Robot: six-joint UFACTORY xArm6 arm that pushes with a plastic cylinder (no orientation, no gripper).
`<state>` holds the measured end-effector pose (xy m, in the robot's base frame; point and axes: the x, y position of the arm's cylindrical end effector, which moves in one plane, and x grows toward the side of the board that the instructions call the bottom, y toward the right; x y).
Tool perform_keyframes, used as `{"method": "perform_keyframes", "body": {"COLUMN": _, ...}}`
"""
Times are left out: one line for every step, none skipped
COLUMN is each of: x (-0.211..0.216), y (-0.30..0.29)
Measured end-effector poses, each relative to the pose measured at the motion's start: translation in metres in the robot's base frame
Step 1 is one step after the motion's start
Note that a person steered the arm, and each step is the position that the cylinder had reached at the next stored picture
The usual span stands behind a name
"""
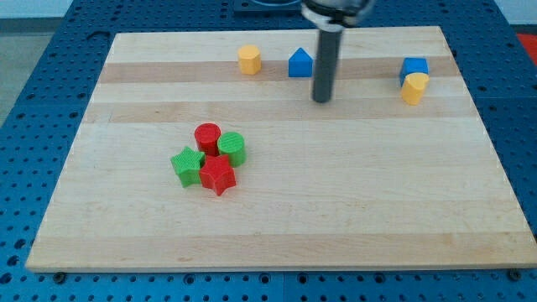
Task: Slide the blue triangle closer to the blue cube
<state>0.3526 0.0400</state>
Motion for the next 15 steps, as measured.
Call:
{"method": "perform_keyframes", "body": {"x": -0.003, "y": -0.079}}
{"method": "perform_keyframes", "body": {"x": -0.029, "y": -0.103}}
{"method": "perform_keyframes", "body": {"x": -0.065, "y": -0.078}}
{"method": "perform_keyframes", "body": {"x": -0.093, "y": -0.033}}
{"method": "perform_keyframes", "body": {"x": -0.098, "y": 0.016}}
{"method": "perform_keyframes", "body": {"x": -0.098, "y": 0.034}}
{"method": "perform_keyframes", "body": {"x": -0.105, "y": 0.001}}
{"method": "perform_keyframes", "body": {"x": -0.102, "y": -0.035}}
{"method": "perform_keyframes", "body": {"x": -0.08, "y": -0.038}}
{"method": "perform_keyframes", "body": {"x": -0.066, "y": -0.034}}
{"method": "perform_keyframes", "body": {"x": -0.066, "y": 0.017}}
{"method": "perform_keyframes", "body": {"x": -0.066, "y": 0.069}}
{"method": "perform_keyframes", "body": {"x": -0.066, "y": 0.091}}
{"method": "perform_keyframes", "body": {"x": -0.068, "y": 0.097}}
{"method": "perform_keyframes", "body": {"x": -0.07, "y": 0.112}}
